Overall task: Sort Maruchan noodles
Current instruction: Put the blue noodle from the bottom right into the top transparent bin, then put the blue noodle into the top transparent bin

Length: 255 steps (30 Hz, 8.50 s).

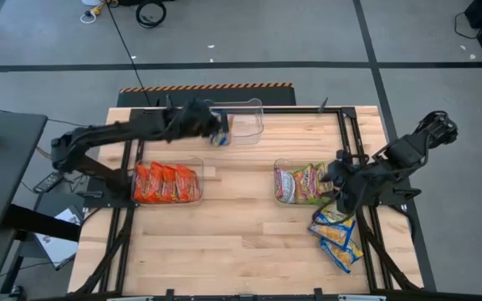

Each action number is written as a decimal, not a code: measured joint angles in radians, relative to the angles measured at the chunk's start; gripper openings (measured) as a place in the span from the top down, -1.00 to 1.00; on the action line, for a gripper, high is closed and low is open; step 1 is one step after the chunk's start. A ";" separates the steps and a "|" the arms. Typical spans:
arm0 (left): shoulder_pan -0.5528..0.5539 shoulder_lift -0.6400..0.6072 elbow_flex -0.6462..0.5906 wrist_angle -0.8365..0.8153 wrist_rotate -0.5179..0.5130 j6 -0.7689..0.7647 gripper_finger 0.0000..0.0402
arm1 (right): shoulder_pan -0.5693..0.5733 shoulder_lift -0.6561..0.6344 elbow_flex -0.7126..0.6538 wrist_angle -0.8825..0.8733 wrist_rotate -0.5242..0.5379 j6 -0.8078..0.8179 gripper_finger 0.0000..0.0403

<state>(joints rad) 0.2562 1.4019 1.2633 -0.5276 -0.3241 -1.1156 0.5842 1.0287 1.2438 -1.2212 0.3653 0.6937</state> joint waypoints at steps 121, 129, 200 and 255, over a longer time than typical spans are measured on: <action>-0.751 0.554 0.389 -0.185 0.131 0.346 -0.37 | 0.072 0.746 -0.042 0.465 0.165 -1.082 -0.06; -0.735 0.556 0.057 0.327 0.268 -0.155 -0.41 | 0.167 0.744 0.067 0.213 0.035 -0.587 -0.05; 0.000 0.081 0.009 0.147 0.174 0.168 0.99 | 0.189 0.647 0.360 -0.350 0.291 -0.164 -0.03; 0.343 0.235 0.009 0.075 0.406 0.502 0.54 | -0.057 0.478 0.359 -0.252 0.078 -0.196 -0.03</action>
<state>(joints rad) 0.5992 1.6365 1.2720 -0.4525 0.0814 -0.6136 0.5276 1.5069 1.6028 -1.4729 0.4436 0.4977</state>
